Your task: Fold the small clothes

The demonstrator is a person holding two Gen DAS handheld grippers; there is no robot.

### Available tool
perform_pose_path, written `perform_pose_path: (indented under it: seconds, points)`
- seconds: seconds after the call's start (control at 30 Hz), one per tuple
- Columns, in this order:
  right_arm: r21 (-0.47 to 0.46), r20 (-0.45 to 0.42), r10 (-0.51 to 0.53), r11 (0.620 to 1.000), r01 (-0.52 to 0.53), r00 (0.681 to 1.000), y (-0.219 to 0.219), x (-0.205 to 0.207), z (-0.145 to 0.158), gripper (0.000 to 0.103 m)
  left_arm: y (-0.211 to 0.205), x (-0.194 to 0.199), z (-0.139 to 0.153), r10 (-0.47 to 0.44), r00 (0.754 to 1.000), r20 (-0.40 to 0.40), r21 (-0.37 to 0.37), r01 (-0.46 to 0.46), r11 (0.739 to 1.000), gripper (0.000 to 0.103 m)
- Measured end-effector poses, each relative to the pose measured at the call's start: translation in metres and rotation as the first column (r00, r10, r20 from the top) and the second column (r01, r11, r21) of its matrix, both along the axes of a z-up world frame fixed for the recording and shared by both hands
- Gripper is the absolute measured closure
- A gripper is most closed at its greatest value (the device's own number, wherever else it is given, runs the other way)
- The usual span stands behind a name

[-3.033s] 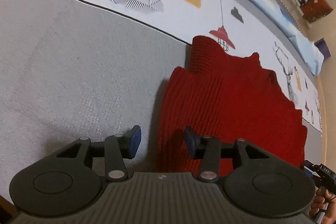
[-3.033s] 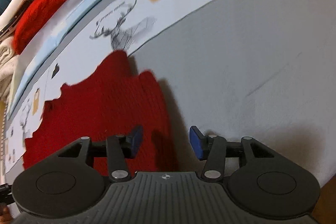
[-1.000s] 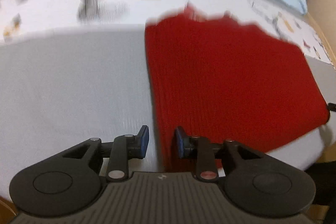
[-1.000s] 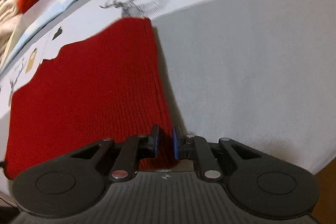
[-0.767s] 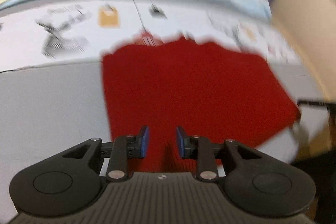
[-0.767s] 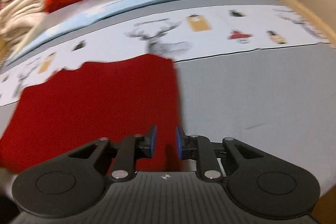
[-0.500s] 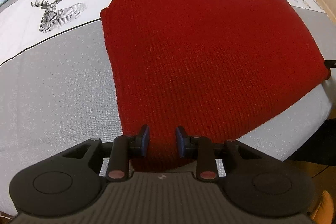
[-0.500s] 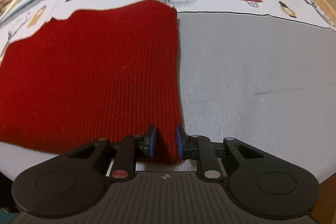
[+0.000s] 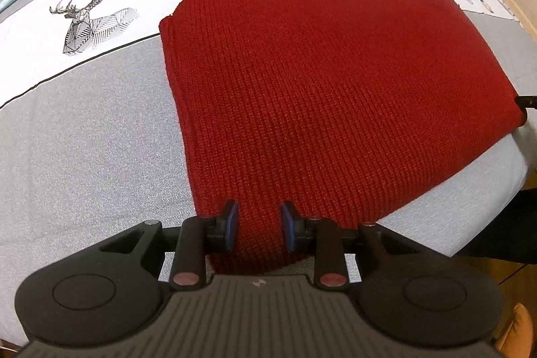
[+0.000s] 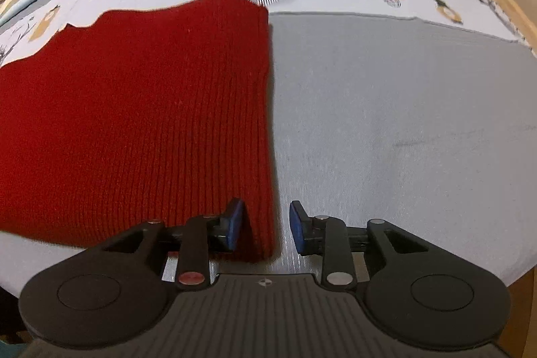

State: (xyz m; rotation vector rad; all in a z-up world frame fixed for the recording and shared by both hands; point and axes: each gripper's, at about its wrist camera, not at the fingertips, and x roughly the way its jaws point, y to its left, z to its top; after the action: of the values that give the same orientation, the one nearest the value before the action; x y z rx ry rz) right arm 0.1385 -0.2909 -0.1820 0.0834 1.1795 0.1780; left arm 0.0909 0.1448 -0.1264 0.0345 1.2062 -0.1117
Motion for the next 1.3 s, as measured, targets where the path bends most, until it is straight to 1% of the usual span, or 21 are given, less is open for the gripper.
perform_pose_path:
  seconds: [0.07, 0.13, 0.23, 0.33, 0.43, 0.57, 0.67, 0.73, 0.83, 0.93, 0.97, 1.0, 1.03, 1.07, 1.1, 1.17, 1.23, 1.27, 1.3]
  points:
    - [0.009, 0.03, -0.019, 1.0, 0.019, 0.999, -0.002, -0.002, 0.007, 0.071, 0.005, 0.001, 0.003, 0.013, 1.0, 0.014, -0.019, -0.012, 1.0, 0.071]
    - [0.012, 0.09, -0.038, 0.999, 0.037, 0.995, -0.003, -0.006, 0.019, 0.071, 0.013, 0.0, 0.012, 0.04, 0.998, 0.046, -0.036, -0.038, 0.999, 0.071]
    - [0.025, 0.179, -0.089, 0.996, 0.086, 0.98, -0.001, -0.017, 0.035, 0.071, 0.033, -0.004, 0.027, 0.117, 0.989, 0.091, -0.079, -0.11, 0.991, 0.071]
    - [0.04, 0.236, -0.109, 0.994, 0.102, 0.966, 0.012, -0.031, 0.046, 0.071, 0.057, -0.014, 0.045, 0.193, 0.972, 0.136, -0.106, -0.18, 0.978, 0.071]
    - [0.06, 0.277, -0.092, 0.995, 0.078, 0.956, 0.036, -0.045, 0.055, 0.071, 0.081, -0.031, 0.067, 0.251, 0.948, 0.195, -0.123, -0.231, 0.965, 0.071]
    - [0.095, 0.313, -0.062, 0.995, 0.034, 0.948, 0.079, -0.059, 0.063, 0.071, 0.114, -0.059, 0.091, 0.342, 0.904, 0.256, -0.163, -0.308, 0.937, 0.071]
    - [0.101, 0.335, -0.039, 0.995, 0.006, 0.942, 0.121, -0.067, 0.067, 0.071, 0.135, -0.076, 0.101, 0.388, 0.876, 0.286, -0.15, -0.358, 0.921, 0.071]
    - [0.105, 0.358, 0.001, 0.994, -0.041, 0.934, 0.156, -0.075, 0.071, 0.071, 0.148, -0.084, 0.104, 0.41, 0.864, 0.291, -0.147, -0.383, 0.912, 0.071]
    - [0.111, 0.406, 0.093, 0.982, -0.15, 0.909, 0.218, -0.095, 0.08, 0.071, 0.167, -0.094, 0.108, 0.442, 0.847, 0.295, -0.16, -0.412, 0.897, 0.071]
    - [0.124, 0.435, 0.212, 0.948, -0.292, 0.875, 0.281, -0.113, 0.084, 0.071, 0.183, -0.107, 0.114, 0.467, 0.828, 0.31, -0.173, -0.434, 0.884, 0.071]
    - [0.118, 0.442, 0.253, 0.935, -0.336, 0.861, 0.301, -0.119, 0.084, 0.07, 0.187, -0.11, 0.115, 0.475, 0.823, 0.312, -0.18, -0.44, 0.88, 0.071]
    - [0.103, 0.447, 0.302, 0.918, -0.384, 0.842, 0.323, -0.126, 0.084, 0.064, 0.192, -0.113, 0.116, 0.484, 0.817, 0.314, -0.191, -0.446, 0.875, 0.071]
    - [0.086, 0.451, 0.335, 0.906, -0.414, 0.827, 0.34, -0.132, 0.084, 0.06, 0.197, -0.115, 0.116, 0.492, 0.812, 0.313, -0.199, -0.45, 0.87, 0.071]
    - [0.07, 0.456, 0.369, 0.892, -0.446, 0.81, 0.358, -0.138, 0.084, 0.053, 0.201, -0.116, 0.116, 0.499, 0.808, 0.313, -0.205, -0.455, 0.866, 0.071]
    - [0.05, 0.463, 0.404, 0.877, -0.478, 0.789, 0.374, -0.143, 0.082, 0.052, 0.205, -0.118, 0.117, 0.506, 0.804, 0.311, -0.21, -0.461, 0.862, 0.071]
    - [0.004, 0.454, 0.465, 0.852, -0.524, 0.76, 0.397, -0.147, 0.077, 0.051, 0.211, -0.12, 0.117, 0.515, 0.8, 0.309, -0.216, -0.468, 0.857, 0.071]
    - [-0.063, 0.405, 0.532, 0.827, -0.558, 0.743, 0.419, -0.146, 0.067, 0.046, 0.216, -0.121, 0.117, 0.517, 0.797, 0.312, -0.213, -0.471, 0.856, 0.071]
    - [-0.116, 0.367, 0.57, 0.812, -0.572, 0.735, 0.43, -0.146, 0.059, 0.045, 0.218, -0.122, 0.117, 0.518, 0.796, 0.315, -0.21, -0.473, 0.855, 0.071]
    - [-0.174, 0.343, 0.605, 0.793, -0.584, 0.719, 0.439, -0.147, 0.051, 0.045, 0.22, -0.122, 0.117, 0.52, 0.795, 0.314, -0.211, -0.475, 0.854, 0.071]
